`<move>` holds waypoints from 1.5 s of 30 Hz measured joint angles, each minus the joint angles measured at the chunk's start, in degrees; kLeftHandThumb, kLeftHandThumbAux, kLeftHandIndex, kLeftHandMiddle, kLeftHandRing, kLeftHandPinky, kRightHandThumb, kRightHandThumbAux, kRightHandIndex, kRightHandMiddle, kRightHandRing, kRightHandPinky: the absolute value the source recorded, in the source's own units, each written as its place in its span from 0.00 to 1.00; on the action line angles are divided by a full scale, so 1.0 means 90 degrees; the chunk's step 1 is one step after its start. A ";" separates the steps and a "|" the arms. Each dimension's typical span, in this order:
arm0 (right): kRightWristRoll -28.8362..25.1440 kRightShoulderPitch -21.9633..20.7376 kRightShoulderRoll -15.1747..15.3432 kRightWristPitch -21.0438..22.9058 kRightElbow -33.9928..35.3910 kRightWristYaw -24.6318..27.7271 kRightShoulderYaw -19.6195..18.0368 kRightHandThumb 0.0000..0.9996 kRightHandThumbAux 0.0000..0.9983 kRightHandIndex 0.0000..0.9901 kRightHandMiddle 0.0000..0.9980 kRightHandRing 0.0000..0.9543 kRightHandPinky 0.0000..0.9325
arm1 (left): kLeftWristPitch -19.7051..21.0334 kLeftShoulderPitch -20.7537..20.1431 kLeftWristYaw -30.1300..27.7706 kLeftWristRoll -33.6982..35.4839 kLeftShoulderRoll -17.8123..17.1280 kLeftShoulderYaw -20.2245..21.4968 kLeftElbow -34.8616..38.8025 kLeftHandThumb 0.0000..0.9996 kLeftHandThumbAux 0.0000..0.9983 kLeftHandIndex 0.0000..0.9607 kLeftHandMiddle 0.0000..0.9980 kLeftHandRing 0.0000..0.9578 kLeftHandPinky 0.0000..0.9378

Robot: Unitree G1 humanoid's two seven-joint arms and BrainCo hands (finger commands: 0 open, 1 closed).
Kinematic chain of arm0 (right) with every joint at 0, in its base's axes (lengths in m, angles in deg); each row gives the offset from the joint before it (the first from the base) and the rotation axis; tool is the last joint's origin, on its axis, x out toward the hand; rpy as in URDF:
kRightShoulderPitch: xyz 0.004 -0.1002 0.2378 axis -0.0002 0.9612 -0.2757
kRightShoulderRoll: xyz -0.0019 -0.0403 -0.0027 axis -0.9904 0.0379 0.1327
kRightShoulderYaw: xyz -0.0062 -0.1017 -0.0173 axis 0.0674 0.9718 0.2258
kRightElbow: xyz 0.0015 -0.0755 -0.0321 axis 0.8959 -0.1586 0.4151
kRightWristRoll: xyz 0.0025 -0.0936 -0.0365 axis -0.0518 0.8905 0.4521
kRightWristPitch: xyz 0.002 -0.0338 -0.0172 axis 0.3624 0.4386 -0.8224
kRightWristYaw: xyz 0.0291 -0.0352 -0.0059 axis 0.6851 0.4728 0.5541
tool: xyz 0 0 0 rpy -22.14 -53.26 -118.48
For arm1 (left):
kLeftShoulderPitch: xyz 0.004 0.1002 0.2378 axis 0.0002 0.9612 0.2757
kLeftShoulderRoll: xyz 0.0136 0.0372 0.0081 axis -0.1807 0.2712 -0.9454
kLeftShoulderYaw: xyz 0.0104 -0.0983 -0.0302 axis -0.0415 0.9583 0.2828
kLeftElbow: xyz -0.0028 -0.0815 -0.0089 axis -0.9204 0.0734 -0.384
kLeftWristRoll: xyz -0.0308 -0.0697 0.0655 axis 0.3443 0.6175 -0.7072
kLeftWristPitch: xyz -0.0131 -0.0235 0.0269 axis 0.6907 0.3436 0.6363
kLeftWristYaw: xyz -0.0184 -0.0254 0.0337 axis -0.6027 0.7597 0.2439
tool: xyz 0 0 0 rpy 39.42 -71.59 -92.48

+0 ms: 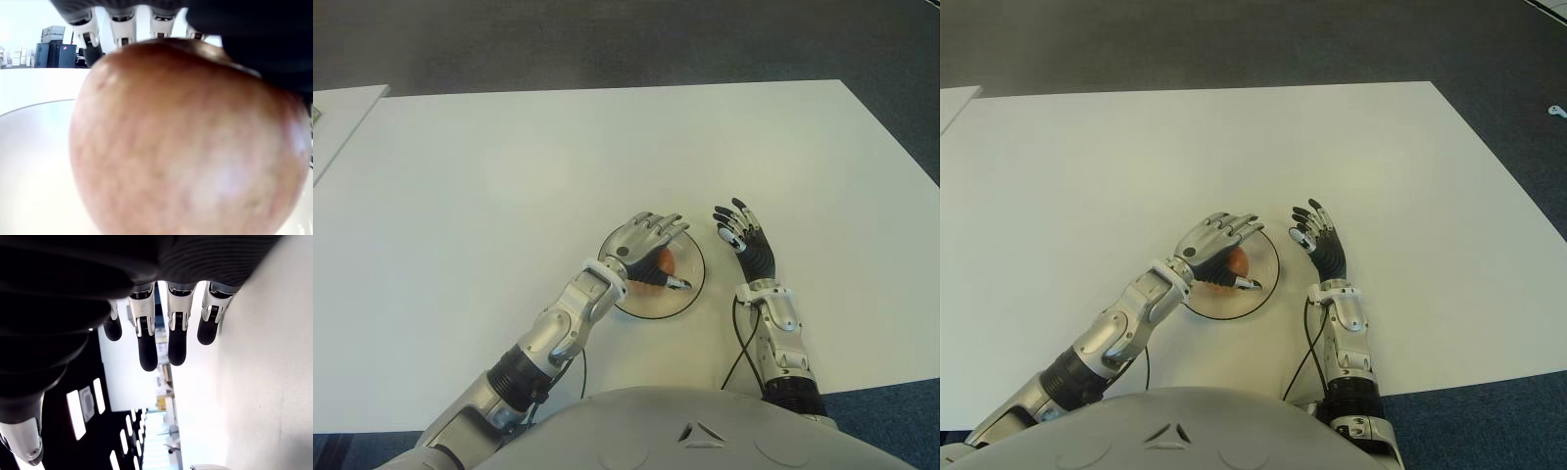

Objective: Put the apples into the plate.

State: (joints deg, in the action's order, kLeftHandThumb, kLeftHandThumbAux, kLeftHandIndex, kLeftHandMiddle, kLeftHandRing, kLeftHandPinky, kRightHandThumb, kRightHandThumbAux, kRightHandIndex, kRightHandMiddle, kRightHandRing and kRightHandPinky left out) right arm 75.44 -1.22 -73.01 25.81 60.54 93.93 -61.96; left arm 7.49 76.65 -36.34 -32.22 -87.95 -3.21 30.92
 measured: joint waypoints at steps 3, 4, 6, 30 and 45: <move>0.0007 0.0000 0.0000 0.0041 0.0026 -0.0003 0.0000 0.22 0.62 0.09 0.25 0.20 0.13 | -0.0044 -0.0009 0.0141 -0.0029 -0.0012 0.0002 -0.0009 0.04 0.30 0.00 0.00 0.00 0.00; 0.0009 -0.0002 0.0000 0.0053 0.0031 -0.0003 -0.0001 0.22 0.61 0.09 0.25 0.21 0.13 | -0.0061 -0.0010 0.0209 -0.0039 -0.0017 0.0002 -0.0017 0.04 0.29 0.00 0.00 0.00 0.00; 0.0011 -0.0004 0.0000 0.0072 0.0042 -0.0004 -0.0002 0.22 0.61 0.09 0.25 0.21 0.14 | -0.0084 -0.0010 0.0350 -0.0069 -0.0024 0.0002 -0.0036 0.04 0.29 0.00 0.00 0.00 0.00; 0.0060 0.0026 -0.0013 0.0133 0.0117 -0.0066 0.0008 0.23 0.61 0.10 0.26 0.25 0.21 | -0.0298 -0.0009 0.1446 -0.0022 0.0002 0.0209 -0.0229 0.13 0.20 0.00 0.00 0.00 0.00; 0.0055 0.0038 -0.0018 0.0155 0.0159 -0.0064 0.0025 0.24 0.62 0.09 0.26 0.24 0.18 | -0.0305 0.0075 0.1370 0.0358 -0.0071 0.0472 -0.0126 0.11 0.24 0.00 0.00 0.00 0.00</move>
State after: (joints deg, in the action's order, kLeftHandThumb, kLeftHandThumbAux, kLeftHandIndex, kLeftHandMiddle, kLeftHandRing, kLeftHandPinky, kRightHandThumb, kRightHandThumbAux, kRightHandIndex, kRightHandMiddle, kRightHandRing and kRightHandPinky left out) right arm 75.93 -0.88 -73.17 27.21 61.97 93.35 -61.74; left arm 4.74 77.33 -24.01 -29.00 -88.59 1.04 29.79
